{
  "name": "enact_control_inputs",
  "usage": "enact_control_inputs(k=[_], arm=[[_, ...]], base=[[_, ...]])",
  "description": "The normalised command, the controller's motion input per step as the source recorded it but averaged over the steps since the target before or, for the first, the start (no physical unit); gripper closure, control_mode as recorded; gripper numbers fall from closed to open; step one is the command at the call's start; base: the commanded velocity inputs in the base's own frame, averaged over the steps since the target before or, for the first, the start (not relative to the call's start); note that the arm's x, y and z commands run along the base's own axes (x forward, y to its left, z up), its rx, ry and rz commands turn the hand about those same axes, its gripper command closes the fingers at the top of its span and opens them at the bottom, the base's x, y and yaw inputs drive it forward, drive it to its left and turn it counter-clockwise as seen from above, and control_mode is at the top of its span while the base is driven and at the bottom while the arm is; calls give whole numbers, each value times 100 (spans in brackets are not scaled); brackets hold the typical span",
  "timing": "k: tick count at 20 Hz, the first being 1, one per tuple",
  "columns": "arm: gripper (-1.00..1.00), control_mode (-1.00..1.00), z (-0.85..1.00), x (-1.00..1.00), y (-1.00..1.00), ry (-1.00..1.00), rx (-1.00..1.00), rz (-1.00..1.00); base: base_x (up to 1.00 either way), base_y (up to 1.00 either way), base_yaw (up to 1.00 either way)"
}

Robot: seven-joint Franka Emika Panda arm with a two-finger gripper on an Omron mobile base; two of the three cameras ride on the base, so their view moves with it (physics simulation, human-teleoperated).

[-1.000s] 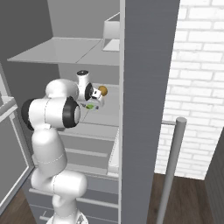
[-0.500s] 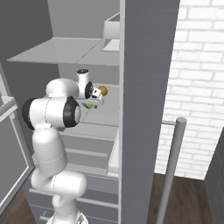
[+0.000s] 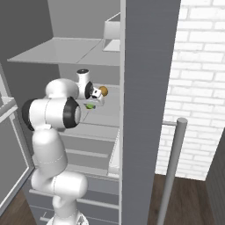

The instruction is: Grab a lemon wedge from the fridge and one ice cube from the ice bowl, and put them in the glass of lemonade.

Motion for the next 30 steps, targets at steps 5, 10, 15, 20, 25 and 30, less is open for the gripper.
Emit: enact_control_inputs(k=[5, 10, 15, 20, 25, 30], arm=[[100, -100, -1, -69, -14, 0, 0, 0], [100, -100, -2, -95, -23, 0, 3, 0], [100, -100, 7, -91, -4, -1, 1, 3], [100, -100, 52, -83, 0, 0, 0, 7], [100, -100, 93, -63, 8, 0, -1, 10], [100, -100, 100, -86, 5, 0, 0, 17]], base=[[0, 0, 0], [0, 0, 0], [0, 0, 0], [0, 0, 0], [0, 0, 0], [0, 0, 0]])
